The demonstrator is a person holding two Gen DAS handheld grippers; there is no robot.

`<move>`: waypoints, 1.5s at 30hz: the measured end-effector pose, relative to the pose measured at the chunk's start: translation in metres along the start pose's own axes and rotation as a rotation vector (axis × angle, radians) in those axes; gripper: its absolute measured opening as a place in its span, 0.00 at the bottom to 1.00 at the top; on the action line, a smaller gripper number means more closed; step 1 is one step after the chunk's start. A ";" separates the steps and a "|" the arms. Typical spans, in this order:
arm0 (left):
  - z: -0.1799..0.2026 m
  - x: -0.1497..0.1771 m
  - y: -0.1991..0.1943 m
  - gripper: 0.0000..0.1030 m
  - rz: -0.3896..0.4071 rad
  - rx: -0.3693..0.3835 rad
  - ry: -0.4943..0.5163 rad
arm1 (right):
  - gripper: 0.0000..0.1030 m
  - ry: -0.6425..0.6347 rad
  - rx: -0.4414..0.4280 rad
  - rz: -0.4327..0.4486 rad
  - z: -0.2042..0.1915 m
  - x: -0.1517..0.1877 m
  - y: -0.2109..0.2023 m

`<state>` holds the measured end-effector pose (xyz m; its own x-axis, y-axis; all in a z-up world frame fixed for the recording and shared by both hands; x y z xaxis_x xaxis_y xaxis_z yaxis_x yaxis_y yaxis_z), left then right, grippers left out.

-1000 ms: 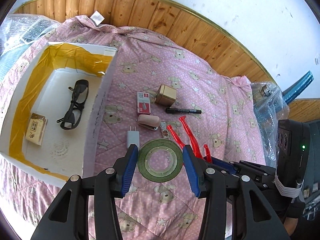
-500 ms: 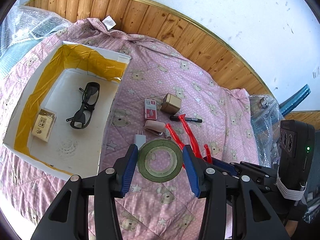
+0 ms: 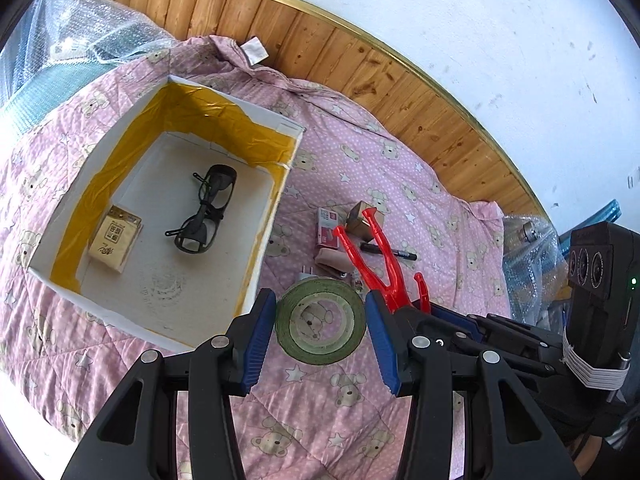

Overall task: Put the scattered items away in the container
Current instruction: 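Carry the red figure and green tape with both grippers over the white box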

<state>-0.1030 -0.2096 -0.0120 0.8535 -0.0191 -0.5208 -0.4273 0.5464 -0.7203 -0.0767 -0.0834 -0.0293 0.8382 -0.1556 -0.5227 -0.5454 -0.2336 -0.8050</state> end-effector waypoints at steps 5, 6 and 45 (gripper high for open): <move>-0.016 -0.009 -0.009 0.46 0.024 -0.004 -0.035 | 0.18 -0.027 -0.006 -0.001 -0.015 -0.007 0.004; -0.018 -0.010 -0.010 0.46 0.028 -0.005 -0.040 | 0.18 -0.032 -0.007 0.000 -0.018 -0.009 0.004; -0.090 -0.054 0.014 0.46 0.039 -0.040 -0.159 | 0.19 -0.141 -0.048 -0.038 -0.074 -0.073 0.059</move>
<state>-0.1825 -0.2767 -0.0352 0.8710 0.1359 -0.4721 -0.4700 0.5106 -0.7200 -0.1706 -0.1571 -0.0177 0.8484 -0.0104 -0.5292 -0.5101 -0.2832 -0.8122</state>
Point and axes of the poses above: each gripper's, at about its wrist camera, not at the fingertips, and y roughly the way its jaws point, z to its right, x to its underside, the point moved 7 cm from there along y, roughly the way its jaws point, and after that the axes turned 8 degrees about z, right-handed, at the moved point
